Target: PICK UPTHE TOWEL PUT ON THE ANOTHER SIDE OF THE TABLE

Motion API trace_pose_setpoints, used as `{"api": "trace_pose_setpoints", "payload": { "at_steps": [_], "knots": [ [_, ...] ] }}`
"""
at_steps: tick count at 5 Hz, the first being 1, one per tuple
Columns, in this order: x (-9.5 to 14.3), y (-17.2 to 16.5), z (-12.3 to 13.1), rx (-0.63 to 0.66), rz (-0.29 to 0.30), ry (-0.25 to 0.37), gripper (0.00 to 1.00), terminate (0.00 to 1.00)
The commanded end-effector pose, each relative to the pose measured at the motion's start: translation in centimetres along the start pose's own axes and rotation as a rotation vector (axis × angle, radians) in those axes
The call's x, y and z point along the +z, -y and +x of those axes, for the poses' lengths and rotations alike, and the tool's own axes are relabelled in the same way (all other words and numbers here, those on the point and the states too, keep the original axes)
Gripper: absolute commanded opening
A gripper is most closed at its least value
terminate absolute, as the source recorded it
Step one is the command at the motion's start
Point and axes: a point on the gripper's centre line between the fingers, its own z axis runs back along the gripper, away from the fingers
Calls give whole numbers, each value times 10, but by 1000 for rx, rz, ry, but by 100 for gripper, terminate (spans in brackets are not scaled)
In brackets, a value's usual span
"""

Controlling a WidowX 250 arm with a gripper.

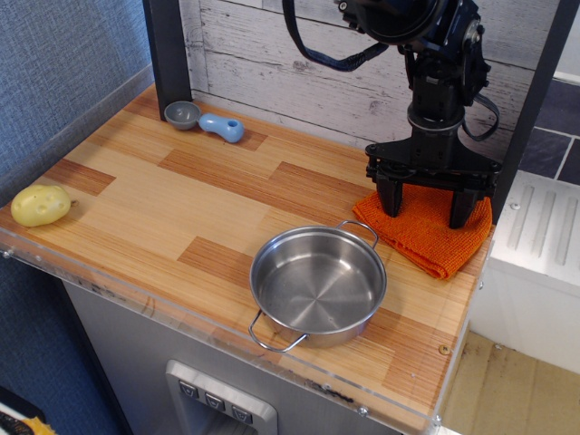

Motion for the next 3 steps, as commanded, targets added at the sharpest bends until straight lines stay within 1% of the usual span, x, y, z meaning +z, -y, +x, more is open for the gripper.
{"api": "trace_pose_setpoints", "payload": {
  "at_steps": [1,2,3],
  "knots": [
    [48,0,23,13,-37,109,100,0],
    [67,5,27,19,-61,153,100,0],
    [86,12,28,-10,-67,187,100,0]
  ]
}}
